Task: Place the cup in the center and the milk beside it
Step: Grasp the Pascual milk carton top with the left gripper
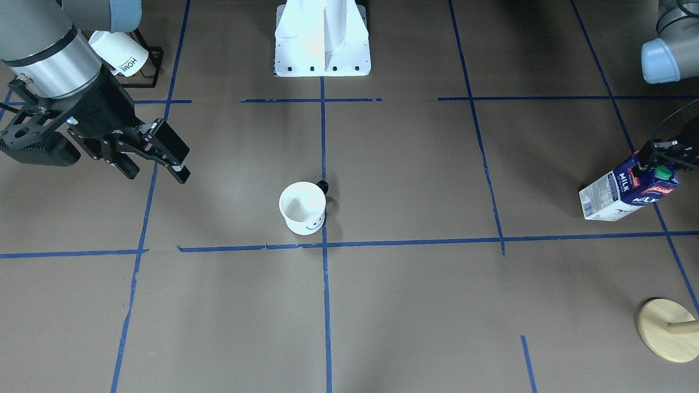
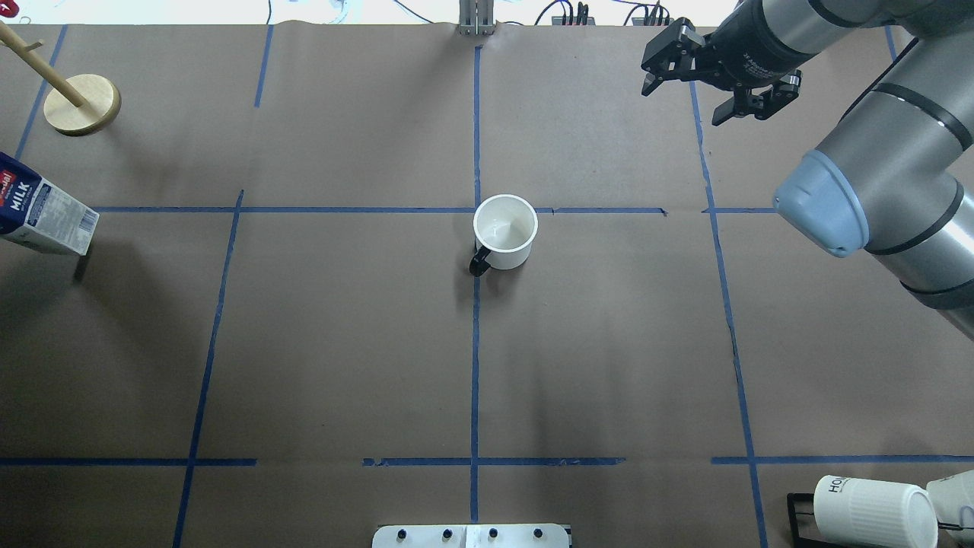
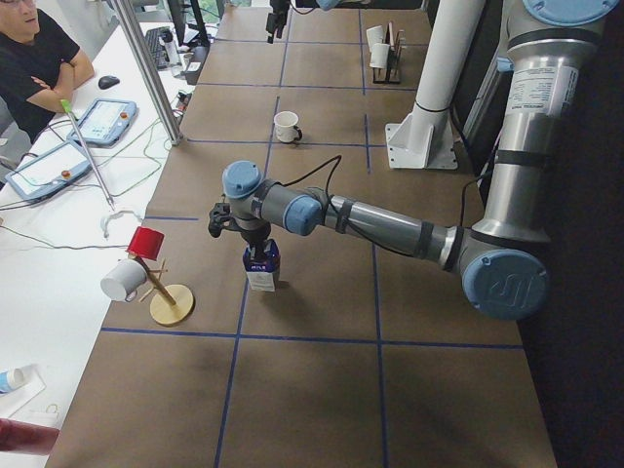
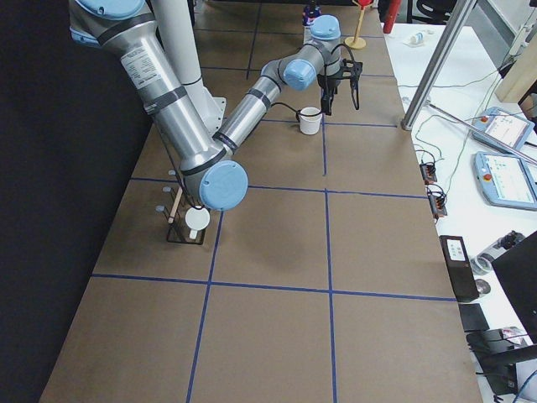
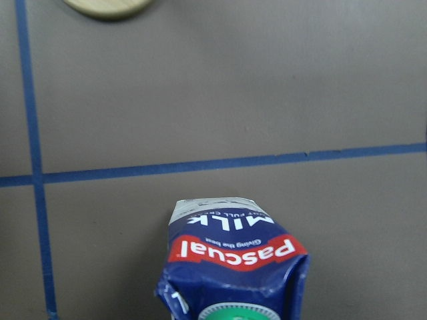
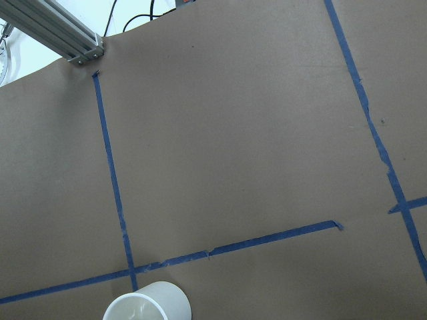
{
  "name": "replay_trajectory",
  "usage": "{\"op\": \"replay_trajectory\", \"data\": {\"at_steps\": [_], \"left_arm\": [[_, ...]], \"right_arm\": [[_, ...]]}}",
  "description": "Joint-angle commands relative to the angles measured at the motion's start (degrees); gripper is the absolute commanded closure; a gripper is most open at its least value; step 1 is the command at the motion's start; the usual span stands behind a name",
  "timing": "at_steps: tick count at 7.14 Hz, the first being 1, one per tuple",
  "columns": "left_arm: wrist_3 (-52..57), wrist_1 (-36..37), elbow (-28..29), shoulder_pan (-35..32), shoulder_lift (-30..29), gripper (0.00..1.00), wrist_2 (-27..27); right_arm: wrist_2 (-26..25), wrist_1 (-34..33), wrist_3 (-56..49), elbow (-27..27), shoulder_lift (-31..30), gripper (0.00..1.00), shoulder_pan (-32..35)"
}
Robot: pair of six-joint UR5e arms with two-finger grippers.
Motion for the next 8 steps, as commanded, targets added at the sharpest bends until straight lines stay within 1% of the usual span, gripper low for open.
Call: {"op": "replay_trajectory", "data": {"at_steps": [1,2,3,4,5,6,7,8], "left_arm": [[0.0,13.01,-6.93,-0.7,-4.26,0.96,0.0],[-0.52,21.51,-8.09,-0.44,-11.17,0.96,0.09],[-1.05,28.39,-8.71,0.26,-17.68,0.96,1.31],[-6.8,32.46,-9.93,3.83,-22.7,0.96,1.75],[-15.99,32.41,-10.73,9.61,-26.75,0.96,2.02],[-21.3,32.32,-10.04,14.37,-30.45,0.96,2.63],[-25.1,31.54,-9.69,18.86,-32.31,0.96,6.2],[-30.36,26.49,-7.51,22.47,-33.29,0.96,7.2]], "right_arm": [[0.0,0.0,-3.55,0.7,-1.46,0.0,1.91],[0.0,-0.09,-9.07,2.88,-5.99,0.0,2.27],[1.13,-0.09,-14.43,3.08,-8.3,0.0,4.19],[4.1,-0.09,-21.01,2.91,-11.28,0.0,7.0],[5.17,0.09,-27.69,2.91,-14.53,0.0,9.81],[7.45,-0.17,-33.58,2.3,-17.0,0.0,13.14],[8.86,0.0,-38.08,2.03,-20.16,0.0,15.44],[8.96,0.09,-42.91,1.94,-22.8,0.0,17.11]]}}
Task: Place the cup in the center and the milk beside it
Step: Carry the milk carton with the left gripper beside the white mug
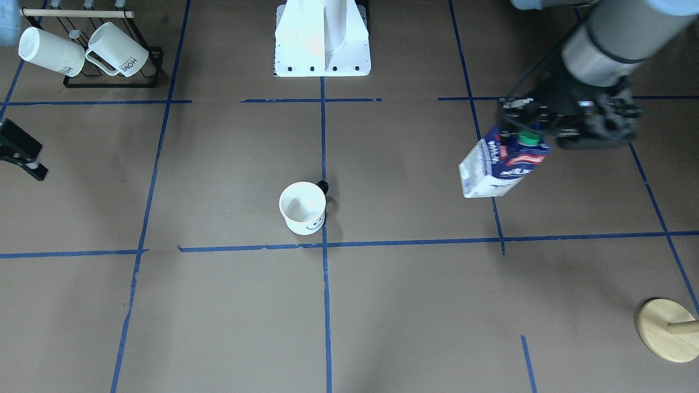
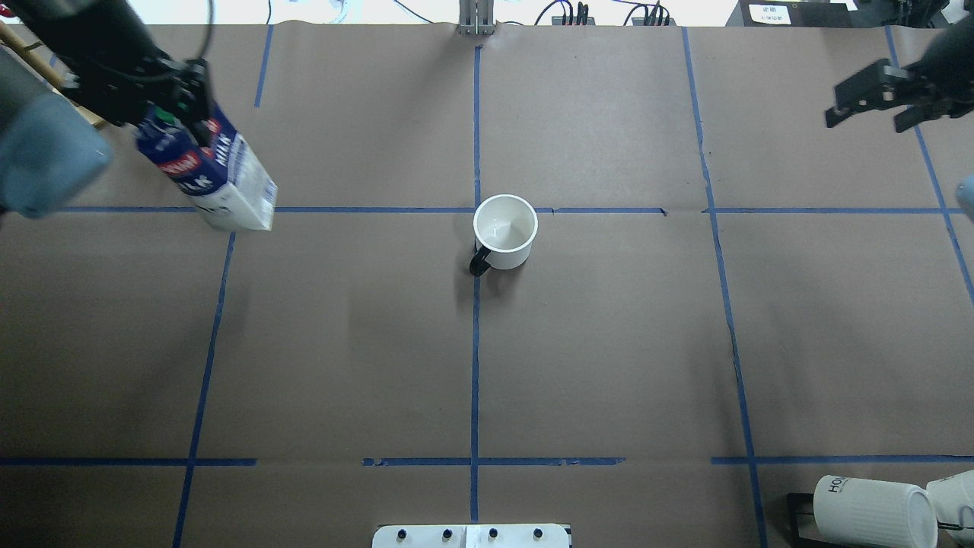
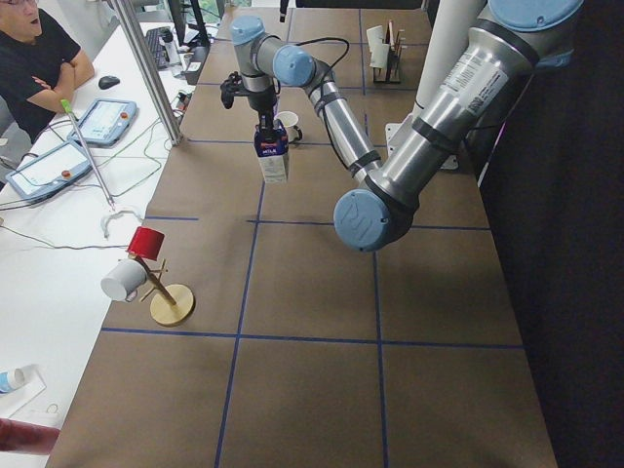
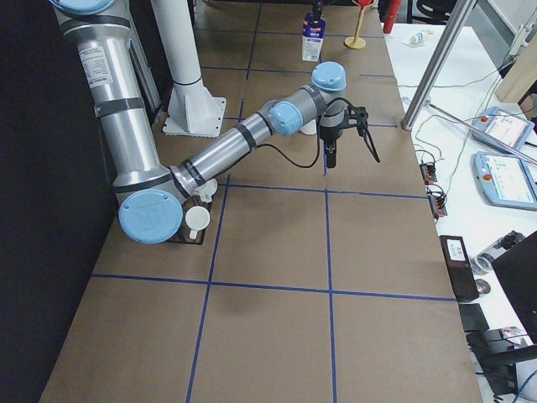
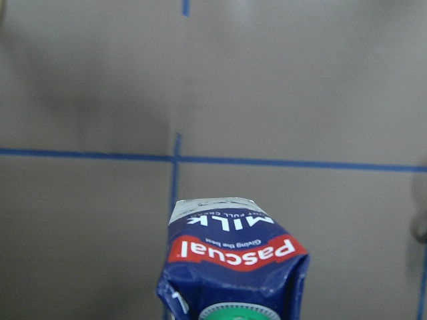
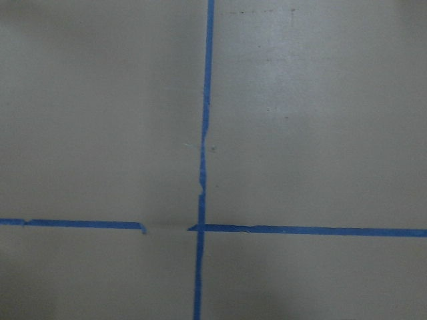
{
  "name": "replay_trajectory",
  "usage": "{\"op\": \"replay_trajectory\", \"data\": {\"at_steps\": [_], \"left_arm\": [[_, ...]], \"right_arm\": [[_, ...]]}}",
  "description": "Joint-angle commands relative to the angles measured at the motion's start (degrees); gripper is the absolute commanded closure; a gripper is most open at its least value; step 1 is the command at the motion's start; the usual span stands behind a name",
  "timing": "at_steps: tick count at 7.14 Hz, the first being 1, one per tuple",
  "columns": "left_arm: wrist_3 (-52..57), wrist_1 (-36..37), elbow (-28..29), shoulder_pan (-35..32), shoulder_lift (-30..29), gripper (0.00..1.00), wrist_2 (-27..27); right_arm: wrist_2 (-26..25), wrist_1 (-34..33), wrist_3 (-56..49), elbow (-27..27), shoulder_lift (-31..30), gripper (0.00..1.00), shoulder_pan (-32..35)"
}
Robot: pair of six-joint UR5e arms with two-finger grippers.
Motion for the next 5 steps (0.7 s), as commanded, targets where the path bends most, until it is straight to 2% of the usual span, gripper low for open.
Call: {"op": "replay_trajectory", "data": {"at_steps": [1,3,5], "left_arm": [[-11.19,-11.19,7.47,6.73,-4.08,0.96,2.5],[-16.93,-17.82,14.09,11.91,-7.77,0.96,6.45],[-20.2,-20.92,18.24,14.12,-10.86,0.96,7.17]], "right_arm": [[0.96,0.11,-9.7,-0.49,-5.34,0.0,3.87],[2.97,0.19,-15.49,-0.75,-9.37,0.0,7.2],[3.07,0.19,-19.75,-1.36,-10.98,0.0,8.71]]}}
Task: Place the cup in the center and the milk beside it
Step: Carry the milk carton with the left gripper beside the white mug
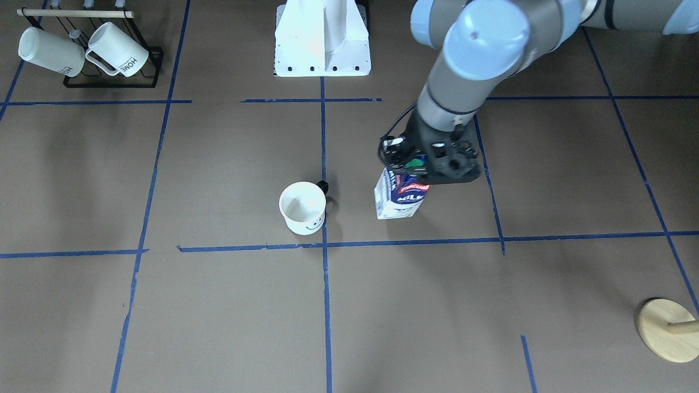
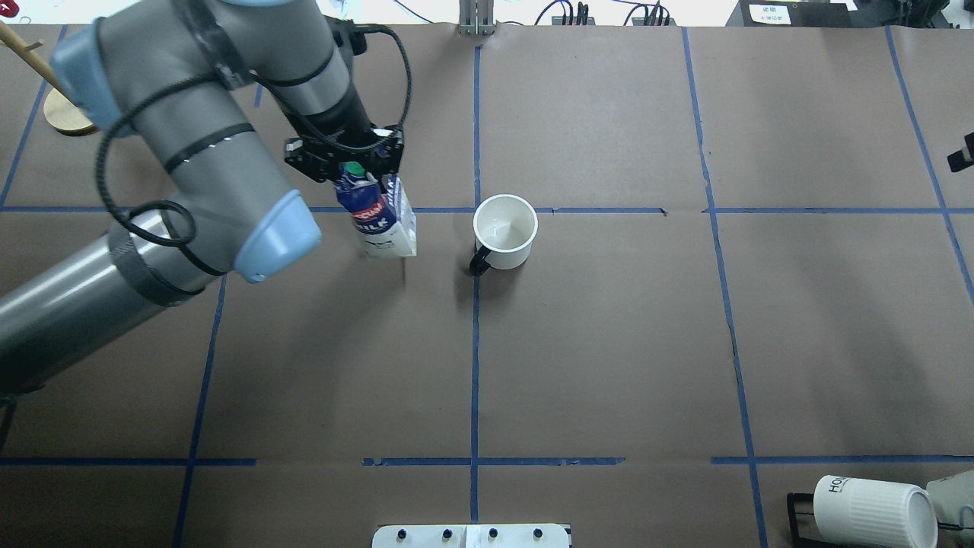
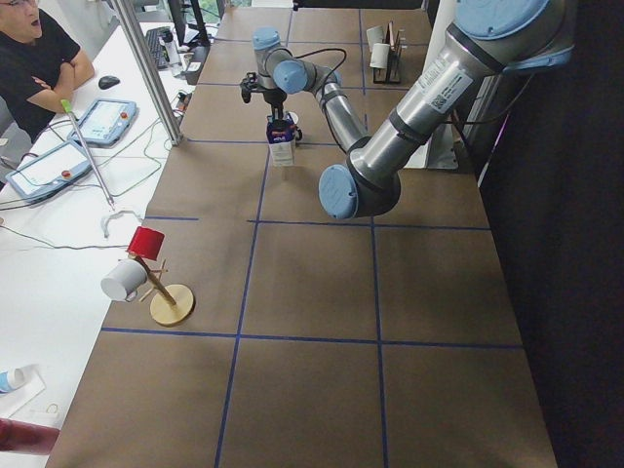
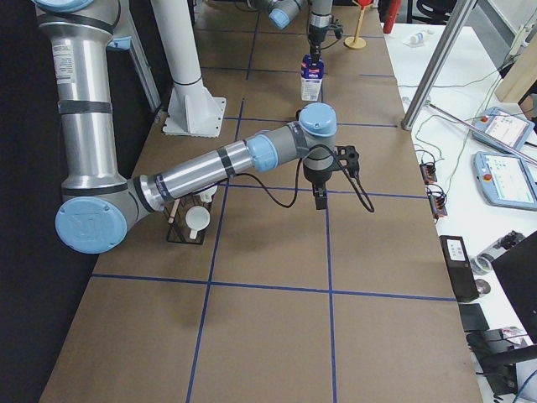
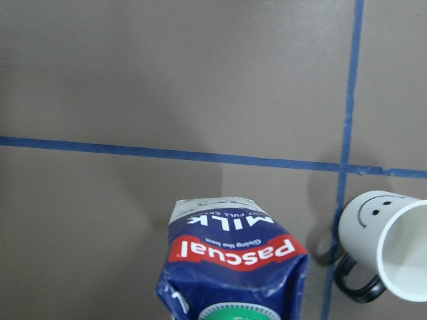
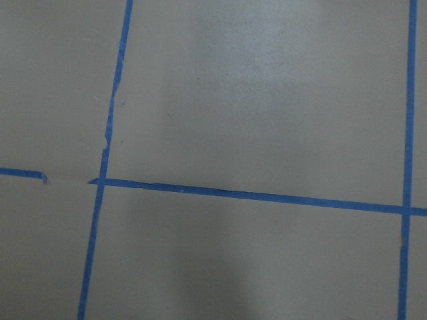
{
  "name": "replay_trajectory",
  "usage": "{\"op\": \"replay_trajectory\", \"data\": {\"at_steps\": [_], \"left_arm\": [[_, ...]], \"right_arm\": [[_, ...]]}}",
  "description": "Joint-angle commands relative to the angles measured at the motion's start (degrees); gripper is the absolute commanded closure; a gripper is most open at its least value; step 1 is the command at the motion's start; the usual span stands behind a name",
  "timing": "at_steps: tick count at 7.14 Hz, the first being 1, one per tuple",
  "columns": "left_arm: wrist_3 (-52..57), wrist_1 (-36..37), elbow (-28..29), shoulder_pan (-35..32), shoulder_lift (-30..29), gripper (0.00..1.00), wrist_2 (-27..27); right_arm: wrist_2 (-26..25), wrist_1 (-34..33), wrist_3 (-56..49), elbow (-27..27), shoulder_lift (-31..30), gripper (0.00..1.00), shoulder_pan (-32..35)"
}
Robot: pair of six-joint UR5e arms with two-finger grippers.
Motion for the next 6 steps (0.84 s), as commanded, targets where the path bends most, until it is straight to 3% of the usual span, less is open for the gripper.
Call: {"op": "replay_trajectory", "data": {"at_steps": [1,3,6], "left_arm": [[-2.27,-3.73,3.83,1.9,-2.47,0.96,1.5],[-2.97,-6.11,6.74,2.07,-4.23,0.95,1.69],[-3.32,-6.29,6.75,3.39,-4.59,0.94,1.69]], "right_arm": [[0.19,0.05,-2.05,-0.46,-0.94,0.0,0.99],[0.1,0.14,-1.96,-0.46,-0.85,0.0,1.17],[0.01,-0.04,-2.05,-0.54,-0.5,0.0,1.17]]}}
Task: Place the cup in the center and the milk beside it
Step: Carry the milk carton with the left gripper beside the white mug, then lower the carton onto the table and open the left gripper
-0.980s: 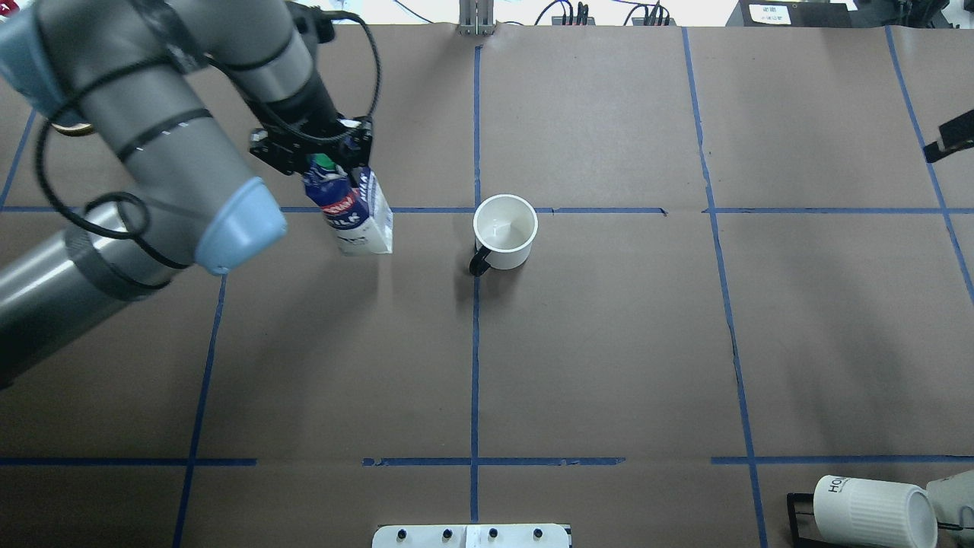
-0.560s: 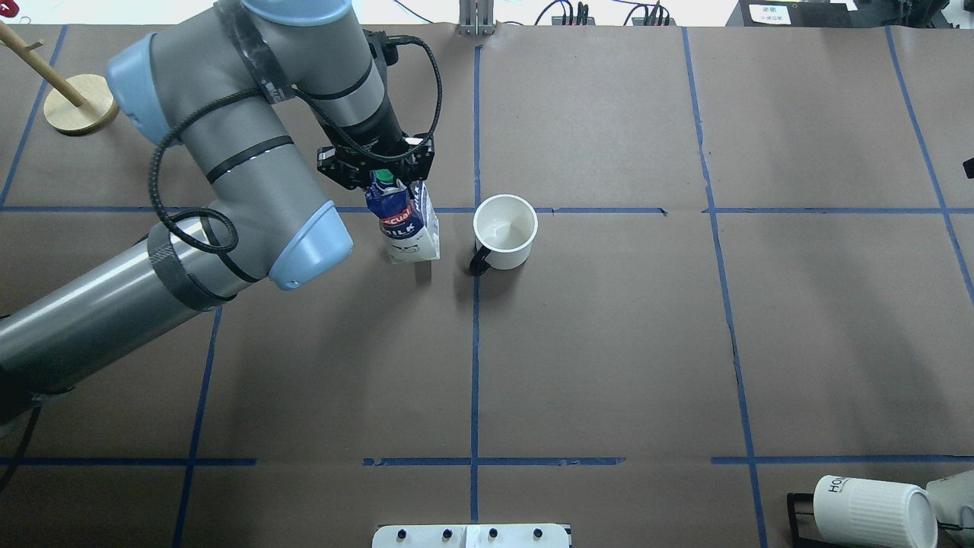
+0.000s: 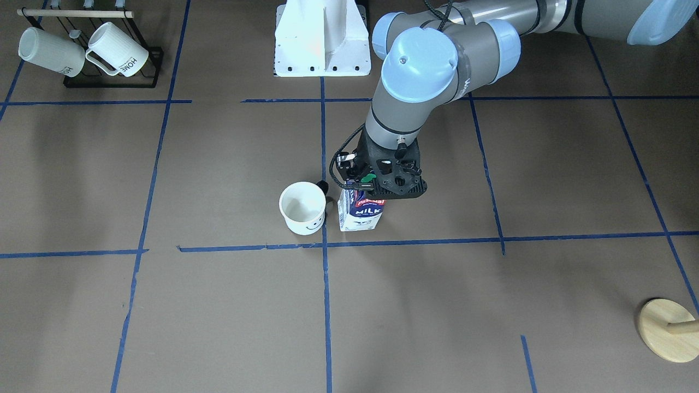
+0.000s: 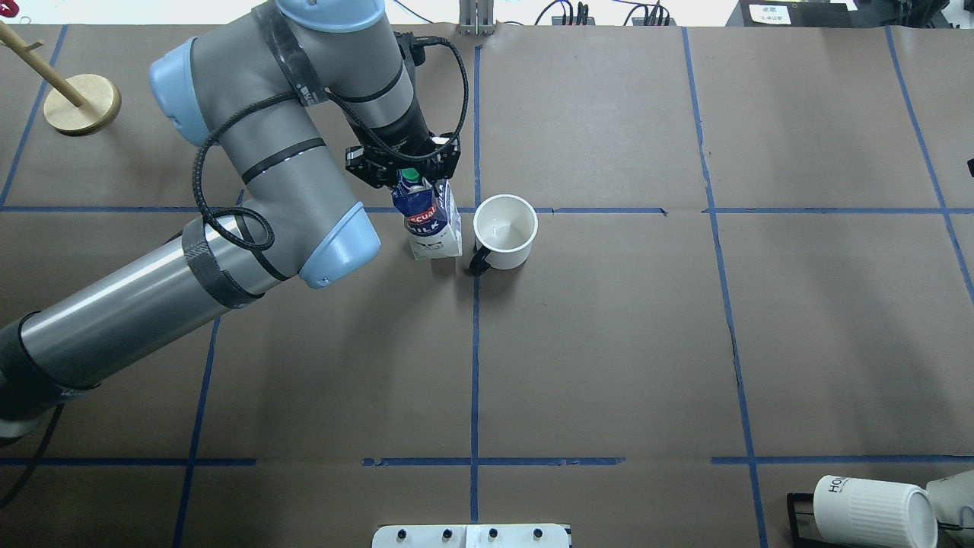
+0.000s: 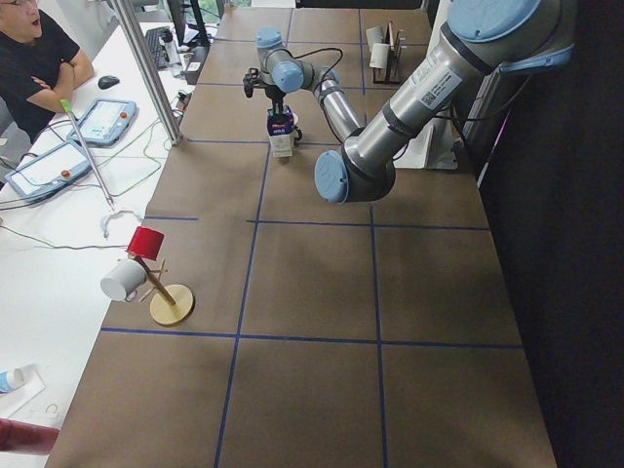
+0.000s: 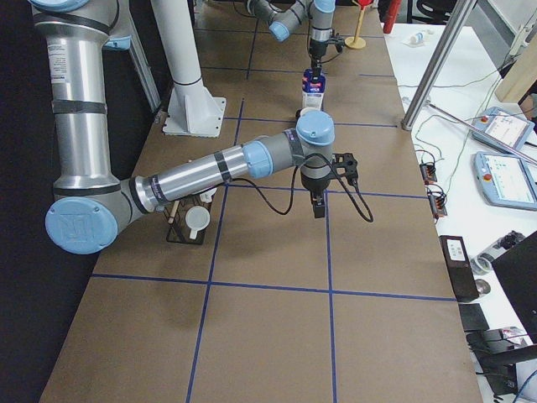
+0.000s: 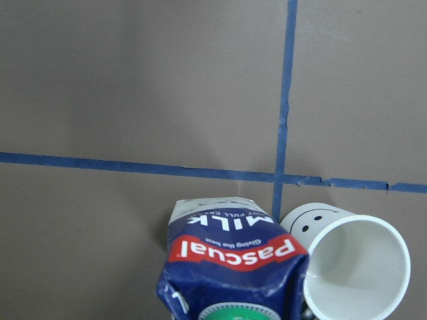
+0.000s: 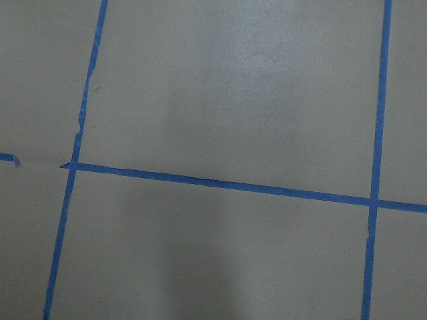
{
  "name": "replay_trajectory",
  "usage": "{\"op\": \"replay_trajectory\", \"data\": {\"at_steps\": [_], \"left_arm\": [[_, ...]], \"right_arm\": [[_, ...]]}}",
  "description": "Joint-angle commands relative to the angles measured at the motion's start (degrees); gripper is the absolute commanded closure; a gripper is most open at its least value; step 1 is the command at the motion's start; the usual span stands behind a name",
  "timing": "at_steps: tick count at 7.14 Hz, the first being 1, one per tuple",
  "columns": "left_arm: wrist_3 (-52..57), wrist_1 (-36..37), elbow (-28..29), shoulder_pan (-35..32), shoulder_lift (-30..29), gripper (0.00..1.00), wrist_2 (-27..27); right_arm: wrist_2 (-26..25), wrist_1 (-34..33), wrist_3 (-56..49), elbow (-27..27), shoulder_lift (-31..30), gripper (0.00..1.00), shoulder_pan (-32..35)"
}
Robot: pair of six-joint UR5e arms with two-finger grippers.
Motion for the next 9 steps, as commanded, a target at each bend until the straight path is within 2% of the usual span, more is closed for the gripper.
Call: {"op": "replay_trajectory", "data": {"at_steps": [1,2,3,4,5,9], "left_arm": [[-0.59,-0.08,0.06,0.88,-0.5,0.94,0.0],[-0.59,-0.25,0.14,1.32,-0.5,0.92,0.0],[-0.59,-0.6,0.58,1.41,-0.5,0.78,0.09],[-0.5,-0.78,1.02,1.41,-0.5,0.21,0.09],[-0.68,-1.39,1.11,1.41,-0.5,0.0,1.75],[-1.38,-1.22,-0.12,1.41,-0.5,0.0,1.94]], "right_arm": [[-0.12,-0.07,-0.01,-0.06,0.2,0.0,0.01],[-0.12,-0.07,-0.01,-0.06,0.2,0.0,0.01],[-0.12,-0.07,0.08,-0.06,0.29,0.0,0.01],[-0.21,-0.16,0.08,-0.06,0.29,0.0,0.01],[-0.12,-0.16,0.08,-0.06,0.29,0.0,0.01],[-0.12,0.1,0.08,-0.58,0.29,0.0,0.01]]}}
